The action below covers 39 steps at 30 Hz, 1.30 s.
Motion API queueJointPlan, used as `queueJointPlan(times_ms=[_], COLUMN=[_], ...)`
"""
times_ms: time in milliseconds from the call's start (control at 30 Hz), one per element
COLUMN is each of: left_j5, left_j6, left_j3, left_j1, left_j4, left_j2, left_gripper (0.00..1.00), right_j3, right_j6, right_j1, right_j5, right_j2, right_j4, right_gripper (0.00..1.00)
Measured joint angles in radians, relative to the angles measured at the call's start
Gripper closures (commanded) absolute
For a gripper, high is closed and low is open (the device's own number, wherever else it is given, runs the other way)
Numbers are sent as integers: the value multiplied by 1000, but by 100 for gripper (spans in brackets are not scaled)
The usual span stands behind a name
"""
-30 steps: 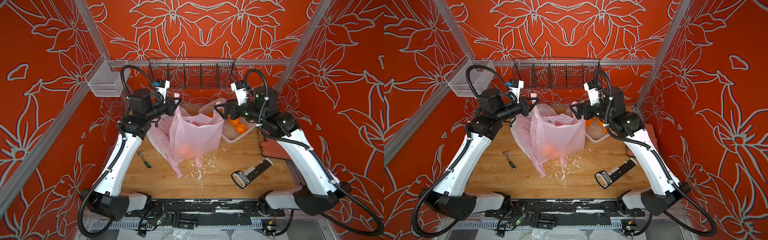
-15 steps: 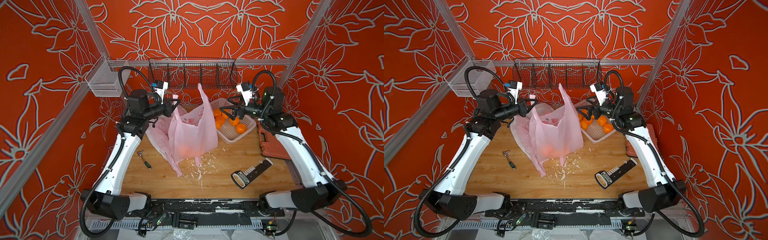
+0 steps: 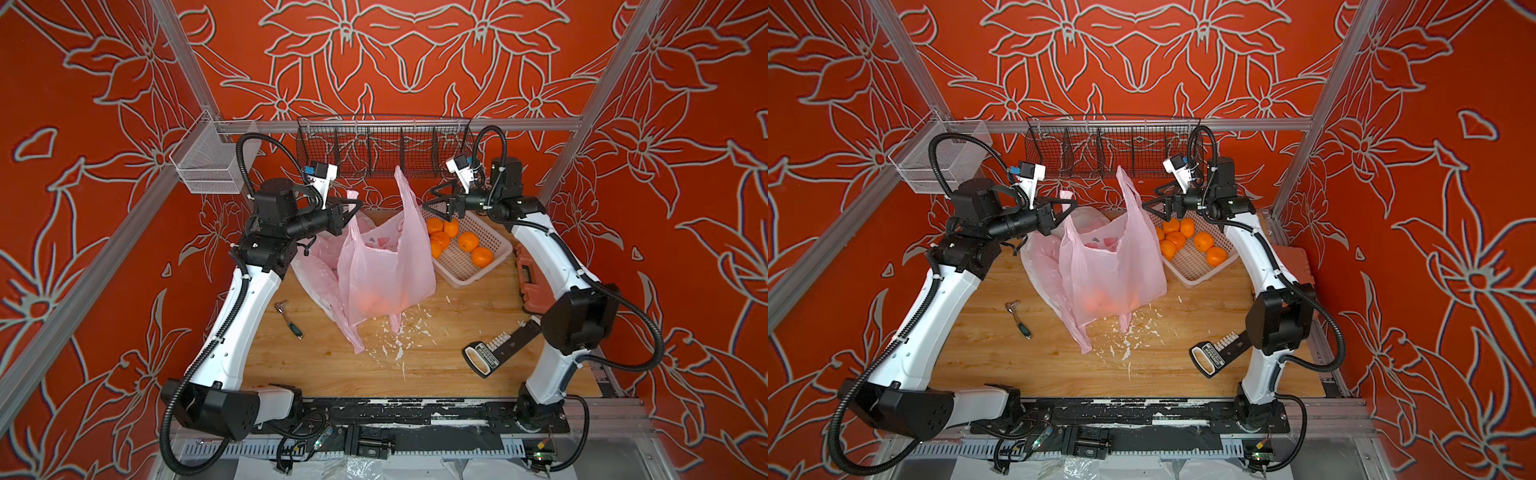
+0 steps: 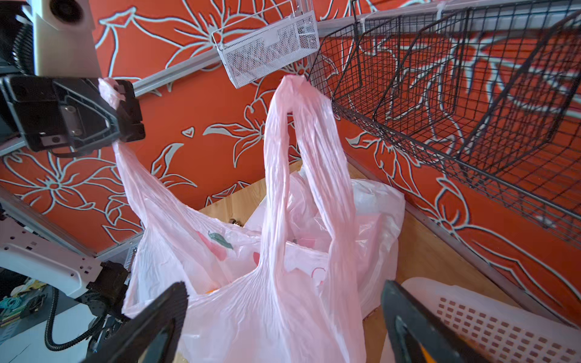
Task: Place the oranges into plastic bags & tie knots
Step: Adjust the plastic bag at the center of the board.
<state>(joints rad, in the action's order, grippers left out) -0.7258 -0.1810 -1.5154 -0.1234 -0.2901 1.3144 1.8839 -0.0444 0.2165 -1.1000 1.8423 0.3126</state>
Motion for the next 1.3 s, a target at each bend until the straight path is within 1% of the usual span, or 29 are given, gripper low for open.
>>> queueJointPlan(times_ms=[233, 333, 467, 700, 833, 1000, 1167, 1300], left_j5=[-3, -2, -2, -3, -3, -3, -6, -7], left_j6=[0, 0, 1, 1, 1, 1, 1, 1], left_j3=[0, 0, 0, 0, 0, 0, 0, 0], left_j1=[0, 0, 0, 0, 0, 0, 0, 0], left_j4=[0, -1, -2, -8, -8, -8, -8, -9], left_j2=[-1, -1, -3, -5, -5, -5, -5, -6], left_gripper=[100, 100, 100, 100, 100, 100, 100, 100], right_j3=[158, 200, 236, 269, 309, 367, 380, 380], right_j6=[-37, -54, -60, -69, -72, -76, -78, -77], right_j1=[58, 76, 87, 89, 88, 88, 94, 102], right_j5=[23, 26, 27, 52, 57, 69, 128, 139], right_j2=[103, 134, 169, 211, 241, 280, 283, 283], right_j4=[41, 62, 80, 113, 124, 148, 154, 154], right_gripper=[1, 1, 2, 7, 6, 2, 1, 1])
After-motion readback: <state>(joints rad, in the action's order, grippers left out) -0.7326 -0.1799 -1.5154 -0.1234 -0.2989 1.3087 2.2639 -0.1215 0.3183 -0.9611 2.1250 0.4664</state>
